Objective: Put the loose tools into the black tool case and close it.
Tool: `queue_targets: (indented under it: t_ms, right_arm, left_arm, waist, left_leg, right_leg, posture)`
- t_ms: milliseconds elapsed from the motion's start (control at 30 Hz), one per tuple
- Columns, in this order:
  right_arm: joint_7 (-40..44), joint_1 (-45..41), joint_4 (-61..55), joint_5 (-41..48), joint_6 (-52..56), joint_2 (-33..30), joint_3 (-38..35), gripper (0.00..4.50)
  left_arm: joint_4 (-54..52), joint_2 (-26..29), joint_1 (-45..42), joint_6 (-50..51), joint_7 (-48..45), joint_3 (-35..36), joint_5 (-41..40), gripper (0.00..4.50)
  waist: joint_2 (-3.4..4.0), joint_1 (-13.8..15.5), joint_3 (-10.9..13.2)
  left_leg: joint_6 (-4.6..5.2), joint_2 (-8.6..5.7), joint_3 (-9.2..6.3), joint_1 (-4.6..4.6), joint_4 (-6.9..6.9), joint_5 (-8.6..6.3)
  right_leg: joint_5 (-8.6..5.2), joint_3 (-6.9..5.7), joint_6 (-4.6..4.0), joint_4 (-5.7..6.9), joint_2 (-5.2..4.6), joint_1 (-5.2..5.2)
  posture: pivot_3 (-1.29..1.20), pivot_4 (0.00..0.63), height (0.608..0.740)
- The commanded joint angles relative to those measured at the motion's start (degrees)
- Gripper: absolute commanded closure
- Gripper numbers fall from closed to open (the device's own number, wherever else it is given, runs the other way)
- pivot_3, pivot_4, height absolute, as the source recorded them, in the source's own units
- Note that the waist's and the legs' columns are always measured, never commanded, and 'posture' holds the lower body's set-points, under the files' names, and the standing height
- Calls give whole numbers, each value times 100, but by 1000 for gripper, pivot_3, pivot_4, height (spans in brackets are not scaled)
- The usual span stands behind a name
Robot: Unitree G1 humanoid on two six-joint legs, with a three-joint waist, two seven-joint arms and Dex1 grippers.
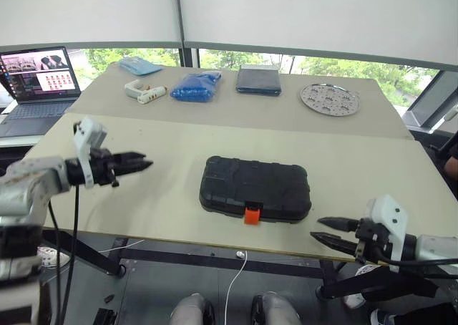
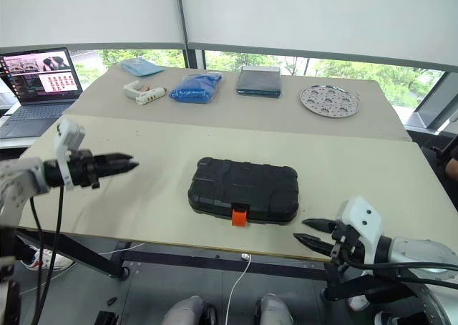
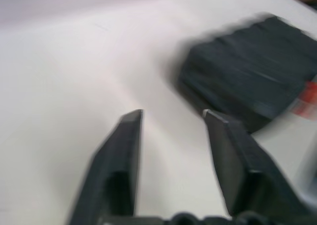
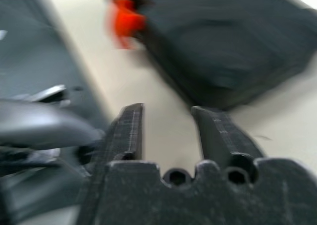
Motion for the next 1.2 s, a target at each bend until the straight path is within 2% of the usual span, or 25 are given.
queue_targets:
  t_ms: [33, 100, 133, 233, 433, 500, 700, 833, 900, 1033, 1067, 1200]
  right_arm:
    - [10, -198, -132, -405, -251, -143, 640, 4299]
    - [-75, -408, -80, -625, -311, -140, 1009, 4409]
    - [-102, -516, -51, -698, -322, -125, 1154, 4409]
    - [-202, -843, 86, -970, -376, -67, 1591, 4409]
    - [-471, -1226, 494, -1575, -563, 56, 2117, 4409]
    - [-776, -1542, 836, -1909, -664, 173, 2151, 4409]
    - [-1138, -1956, 1376, -2179, -738, 376, 1867, 4409]
    - [-1071, -1981, 1447, -2137, -766, 365, 1756, 4409]
    - [-1065, -1983, 1431, -2097, -748, 385, 1702, 4409]
    - [-1083, -1924, 1326, -1994, -642, 394, 1516, 4409]
    - [-1094, -1855, 1259, -1955, -601, 385, 1408, 4409]
    - [-1151, -1149, 583, -1564, -252, 442, 540, 4409]
  left_arm:
    - [1984, -927, -1234, -1762, 339, -787, 1096, 4360]
    - [2911, -1410, -1769, -2420, 603, -945, 1449, 4438]
    - [3292, -1601, -1971, -2667, 712, -968, 1575, 4438]
    - [4106, -2131, -2401, -3175, 1074, -1072, 1899, 4438]
    - [4612, -2603, -2599, -3606, 640, -1262, 2347, 4438]
    - [4610, -2566, -2499, -3714, -342, -1523, 2561, 4438]
    - [4362, -2239, -2224, -3399, -2727, -1878, 2537, 4438]
    - [2630, -1599, -1629, -2430, -2892, -2924, 1038, 4438]
    - [1948, -1304, -1400, -2113, -2892, -3018, 592, 4438]
    - [1624, -1118, -1269, -1763, -2892, -2557, 449, 4438]
    - [1629, -1099, -1271, -1675, -2862, -2368, 440, 4438]
    - [1415, -1100, -1456, -703, -2522, -1512, -43, 4438]
  waist:
    - [-7, 11, -4]
    - [-8, 5, -3]
    - [-9, -13, -3]
    - [-22, -178, 5]
    - [-27, -231, 8]
    - [-29, -231, 10]
    - [-28, -284, 10]
    - [-26, -330, 10]
    - [-26, -336, 11]
    - [-24, -311, 12]
    - [-25, -309, 12]
    - [-25, -264, 12]
  left_leg:
    - [-6, 0, 0, -10, 6, 5]
    - [10, -3, -3, -48, 48, 2]
    - [74, -2, -3, -79, 68, 21]
    - [92, -15, 0, -102, 81, 11]
    - [92, -42, -3, -100, 58, 8]
    - [91, -45, -5, -99, 59, 8]
    - [90, -44, -9, -97, 81, 7]
    - [91, -42, -16, -96, 81, 8]
    - [91, -37, -20, -99, 82, 8]
    - [91, -37, -20, -101, 84, 9]
    - [91, -38, -20, -100, 86, 9]
    - [93, -39, -26, -100, 92, 9]
  right_leg:
    - [13, 8, 11, -3, -1, -10]
    - [23, 5, 24, 4, 5, -22]
    - [26, 4, 26, 2, 11, -38]
    - [33, 13, 17, -2, 12, -51]
    - [11, 1, 42, -6, 5, -50]
    - [-11, -1, 79, -1, -3, -49]
    - [-13, 1, 83, 21, -32, -50]
    - [-12, 10, 69, 32, -32, -54]
    - [4, 28, 35, 36, -30, -58]
    - [3, 24, 37, 36, -27, -58]
    - [-15, 20, 69, 35, -27, -56]
    - [-16, 12, 76, 35, -30, -48]
  posture:
    - [0, 150, 718]
    - [0, 150, 718]
    - [0, 150, 718]
    - [0, 150, 718]
    - [0, 150, 718]
    - [0, 150, 718]
    - [0, 150, 718]
    - [0, 150, 718]
    - [0, 150, 718]
    - [0, 150, 718]
    - [0, 150, 718]
    - [0, 150, 718]
